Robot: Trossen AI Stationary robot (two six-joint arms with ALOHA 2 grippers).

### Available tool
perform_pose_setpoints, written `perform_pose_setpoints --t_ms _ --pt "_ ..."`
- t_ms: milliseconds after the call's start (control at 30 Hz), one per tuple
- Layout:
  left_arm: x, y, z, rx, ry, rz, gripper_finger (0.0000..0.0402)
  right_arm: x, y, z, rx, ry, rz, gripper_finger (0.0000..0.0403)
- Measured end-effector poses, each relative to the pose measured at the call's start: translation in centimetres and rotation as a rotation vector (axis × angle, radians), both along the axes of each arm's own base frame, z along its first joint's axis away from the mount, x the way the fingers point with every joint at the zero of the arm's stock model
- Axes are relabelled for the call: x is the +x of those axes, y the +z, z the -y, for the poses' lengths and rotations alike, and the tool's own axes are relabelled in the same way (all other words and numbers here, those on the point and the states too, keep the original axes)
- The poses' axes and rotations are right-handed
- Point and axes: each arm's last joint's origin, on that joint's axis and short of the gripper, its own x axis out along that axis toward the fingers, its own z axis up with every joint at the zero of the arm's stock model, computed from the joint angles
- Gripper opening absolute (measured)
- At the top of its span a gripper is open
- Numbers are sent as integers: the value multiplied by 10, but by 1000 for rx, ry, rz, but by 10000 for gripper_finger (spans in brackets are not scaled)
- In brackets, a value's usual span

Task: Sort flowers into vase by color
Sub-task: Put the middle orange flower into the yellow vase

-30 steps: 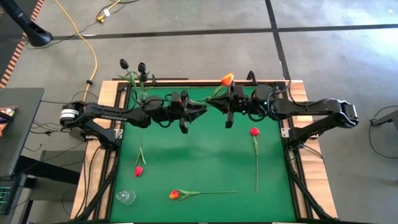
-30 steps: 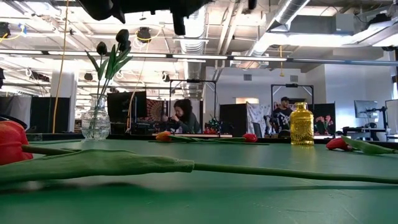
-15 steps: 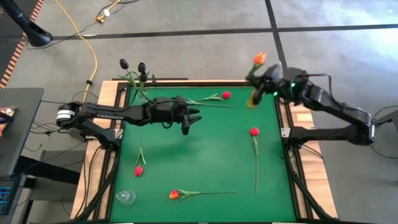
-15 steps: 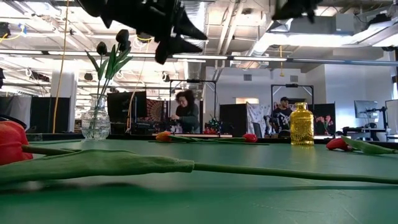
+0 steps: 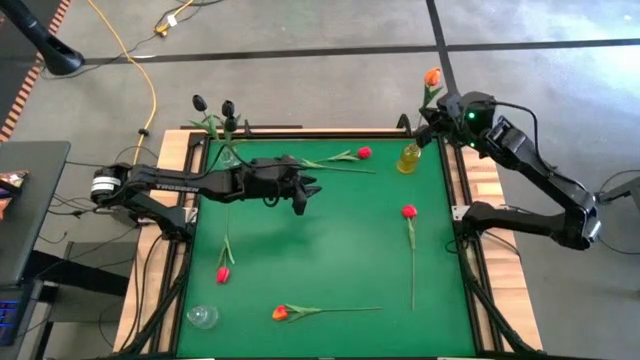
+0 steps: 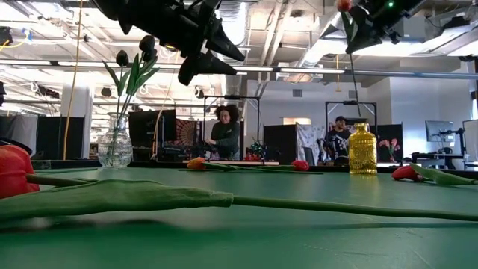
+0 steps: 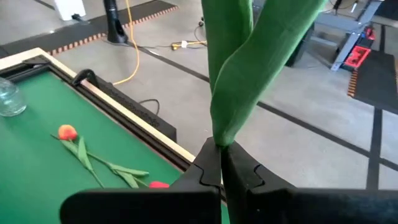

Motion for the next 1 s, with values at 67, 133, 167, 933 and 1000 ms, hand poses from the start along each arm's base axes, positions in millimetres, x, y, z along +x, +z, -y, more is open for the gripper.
perform_pose_setpoints --t_ms 67,133,167,933,1000 --pt "0 0 0 -6 4 -3 165 0 0 0 0 2 -4 25" --pt "0 -1 0 -5 10 -4 165 1 -1 1 -4 6 -11 25" --pt "0 0 0 -4 14 -4 165 2 -1 1 -7 8 -15 25" --pt "0 -1 0 9 12 -8 165 6 -8 13 13 -20 -61 26" --pt "0 0 0 9 11 -8 165 7 -10 14 27 -21 -76 26"
